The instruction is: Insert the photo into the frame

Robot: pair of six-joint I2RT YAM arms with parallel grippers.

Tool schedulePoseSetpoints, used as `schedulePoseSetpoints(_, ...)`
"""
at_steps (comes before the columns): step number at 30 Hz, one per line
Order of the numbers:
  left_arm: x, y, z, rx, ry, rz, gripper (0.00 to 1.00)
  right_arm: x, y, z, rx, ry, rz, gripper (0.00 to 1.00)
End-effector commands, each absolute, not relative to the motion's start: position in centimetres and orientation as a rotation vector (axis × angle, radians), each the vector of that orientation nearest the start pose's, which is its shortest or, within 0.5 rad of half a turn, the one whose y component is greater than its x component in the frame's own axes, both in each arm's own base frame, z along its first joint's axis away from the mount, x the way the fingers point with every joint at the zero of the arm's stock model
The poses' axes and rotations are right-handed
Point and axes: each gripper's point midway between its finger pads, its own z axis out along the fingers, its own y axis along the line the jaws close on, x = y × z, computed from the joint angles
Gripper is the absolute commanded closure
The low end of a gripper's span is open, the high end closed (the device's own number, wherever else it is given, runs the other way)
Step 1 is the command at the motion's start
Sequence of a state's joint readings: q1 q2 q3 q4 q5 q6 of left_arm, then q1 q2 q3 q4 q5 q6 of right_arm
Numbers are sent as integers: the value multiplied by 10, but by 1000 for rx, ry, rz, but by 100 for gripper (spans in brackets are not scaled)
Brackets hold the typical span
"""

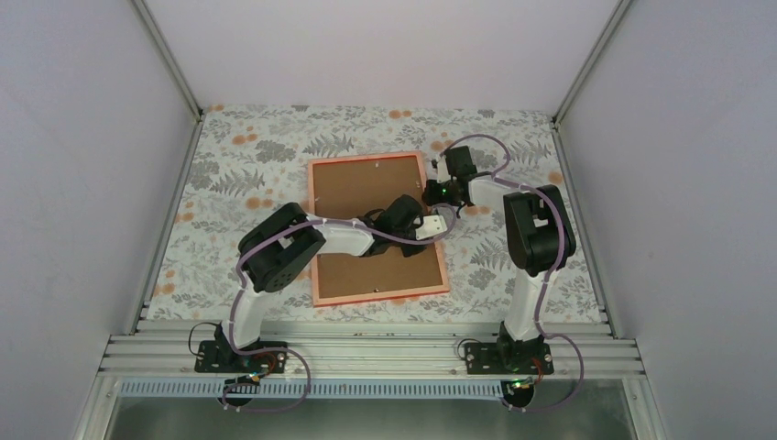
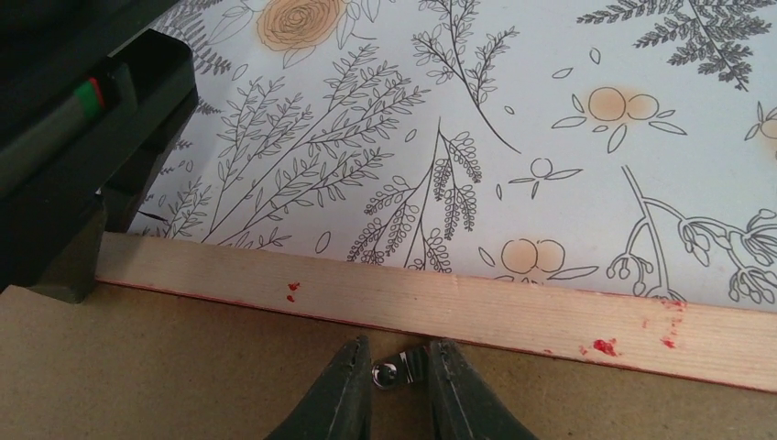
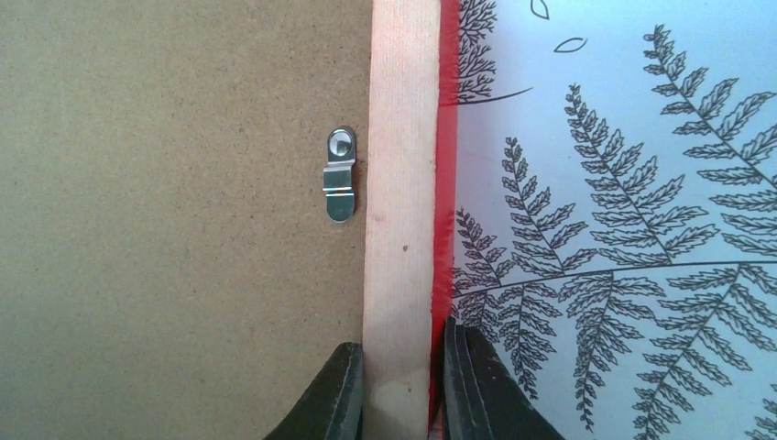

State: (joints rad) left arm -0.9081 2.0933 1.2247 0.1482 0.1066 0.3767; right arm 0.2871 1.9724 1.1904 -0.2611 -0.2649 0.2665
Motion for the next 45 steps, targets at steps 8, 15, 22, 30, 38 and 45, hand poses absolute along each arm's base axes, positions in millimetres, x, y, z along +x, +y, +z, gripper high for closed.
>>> schedulePoseSetpoints(8,339,-411,9,1219,2040,-336,89,349,163,-46,-58,2988,518,97)
schedulePoseSetpoints(15,311,-405,51,1270,1920,-465,85,362,173,-22,-152,2896,591,92)
schedulePoseSetpoints(22,292,-381,81,1343,1866,-477,75,381,176,28,-323,2753,643,41)
schedulePoseSetpoints(30,300,-312,83,1310,2001,-372,74,352,156,75,-728,2625,542,5)
schedulePoseSetpoints(38,315,-232,79,1189,2210,-257,69,308,154,49,-943,2709,371,4)
schedulePoseSetpoints(45,324,-156,77,984,2394,-154,61,302,152,38,-985,2730,233,8)
